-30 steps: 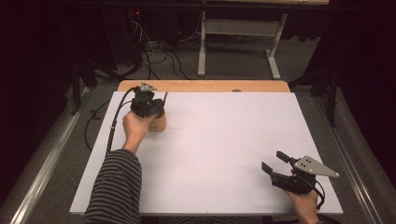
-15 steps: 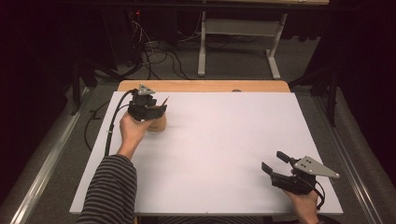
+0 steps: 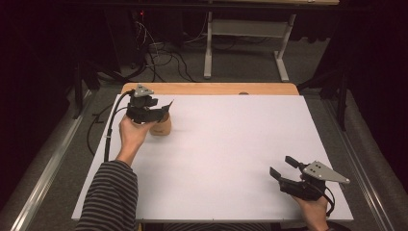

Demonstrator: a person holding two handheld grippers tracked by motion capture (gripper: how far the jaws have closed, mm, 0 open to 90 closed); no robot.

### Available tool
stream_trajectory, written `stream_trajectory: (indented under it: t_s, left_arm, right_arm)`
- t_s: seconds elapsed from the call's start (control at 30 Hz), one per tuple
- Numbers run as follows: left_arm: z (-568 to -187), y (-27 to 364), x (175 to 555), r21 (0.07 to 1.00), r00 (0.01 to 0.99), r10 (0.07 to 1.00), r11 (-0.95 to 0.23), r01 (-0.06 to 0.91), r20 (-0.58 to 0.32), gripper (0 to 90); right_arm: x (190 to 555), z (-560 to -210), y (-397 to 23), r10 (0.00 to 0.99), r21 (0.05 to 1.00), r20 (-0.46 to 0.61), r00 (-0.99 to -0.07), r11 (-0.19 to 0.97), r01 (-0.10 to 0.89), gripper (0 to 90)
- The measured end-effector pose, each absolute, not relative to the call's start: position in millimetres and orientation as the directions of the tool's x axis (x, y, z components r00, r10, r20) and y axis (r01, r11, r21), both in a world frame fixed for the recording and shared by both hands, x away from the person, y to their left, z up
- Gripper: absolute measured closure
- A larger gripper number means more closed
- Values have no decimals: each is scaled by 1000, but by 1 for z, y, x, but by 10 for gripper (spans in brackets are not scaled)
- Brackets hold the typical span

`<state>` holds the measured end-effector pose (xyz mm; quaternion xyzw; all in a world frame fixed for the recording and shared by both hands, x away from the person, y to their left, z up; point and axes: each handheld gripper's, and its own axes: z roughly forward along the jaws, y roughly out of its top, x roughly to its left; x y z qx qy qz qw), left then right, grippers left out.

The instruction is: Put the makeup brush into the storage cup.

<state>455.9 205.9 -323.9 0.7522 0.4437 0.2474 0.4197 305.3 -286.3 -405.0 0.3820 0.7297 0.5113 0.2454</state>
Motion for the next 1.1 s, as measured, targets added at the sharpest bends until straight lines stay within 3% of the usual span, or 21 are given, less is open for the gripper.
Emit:
stream_trajectory:
  t_s: [1.1]
  left_arm:
    - [-309, 217, 441, 866, 515, 856, -219, 450, -51, 411]
  right_arm:
    - [305, -404, -289, 813, 935, 44, -580, 171, 310, 284]
